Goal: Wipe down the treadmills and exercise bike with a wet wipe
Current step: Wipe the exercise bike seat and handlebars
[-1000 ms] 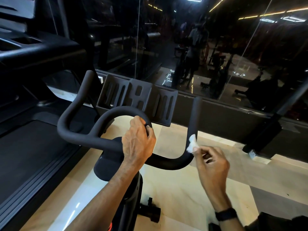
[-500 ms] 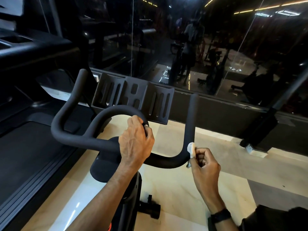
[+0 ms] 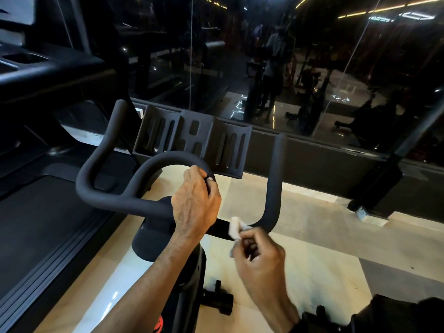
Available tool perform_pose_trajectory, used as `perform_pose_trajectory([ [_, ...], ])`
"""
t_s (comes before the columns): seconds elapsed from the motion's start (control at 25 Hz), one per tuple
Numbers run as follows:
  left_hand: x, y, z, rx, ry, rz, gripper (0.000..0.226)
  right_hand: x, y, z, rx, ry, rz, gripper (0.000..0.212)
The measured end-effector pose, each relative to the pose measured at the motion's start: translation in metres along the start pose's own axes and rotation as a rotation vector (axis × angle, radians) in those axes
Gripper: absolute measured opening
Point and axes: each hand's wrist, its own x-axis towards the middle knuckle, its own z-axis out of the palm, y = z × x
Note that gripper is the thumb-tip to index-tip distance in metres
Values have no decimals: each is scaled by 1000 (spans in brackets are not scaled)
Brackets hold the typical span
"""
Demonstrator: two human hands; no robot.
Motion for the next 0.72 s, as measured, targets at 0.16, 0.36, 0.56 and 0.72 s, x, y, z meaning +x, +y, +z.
perform_pose_trajectory([
  [0.16, 5, -6, -9, -74, -57, -23, 9, -3, -29, 41, -112, -90, -90, 25],
  [0.36, 8, -4, -11, -57, -128, -98, 17, 7, -43, 46, -229, -59, -121, 39],
  [0.56, 3, -4, -11, -27, -96, -54, 14, 7, -11, -6, -270, 71, 55, 34],
  [0.72, 1, 0, -8, -37, -36, -12, 9, 39, 16, -69, -298, 212, 249, 26],
])
